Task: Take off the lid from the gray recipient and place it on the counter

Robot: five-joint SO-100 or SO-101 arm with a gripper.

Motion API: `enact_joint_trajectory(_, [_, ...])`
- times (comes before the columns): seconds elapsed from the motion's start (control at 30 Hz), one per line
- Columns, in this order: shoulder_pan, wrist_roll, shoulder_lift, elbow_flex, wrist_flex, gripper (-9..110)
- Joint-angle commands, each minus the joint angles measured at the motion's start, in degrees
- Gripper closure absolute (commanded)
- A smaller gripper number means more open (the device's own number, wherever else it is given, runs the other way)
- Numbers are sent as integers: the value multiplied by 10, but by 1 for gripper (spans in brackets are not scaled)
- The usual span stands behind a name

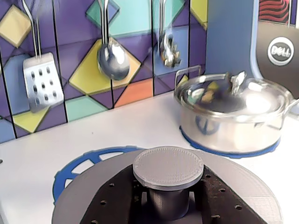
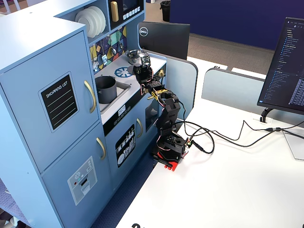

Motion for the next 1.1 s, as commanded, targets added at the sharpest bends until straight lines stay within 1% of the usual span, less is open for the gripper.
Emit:
enact_joint_trajectory(0.0, [-9,6,-10,-5,-35,102])
enact_joint_trajectory(0.73, [-27,5,-17,80,-89,102])
enact_joint_trajectory(1.07, [-37,-3,-31,82,-101,102])
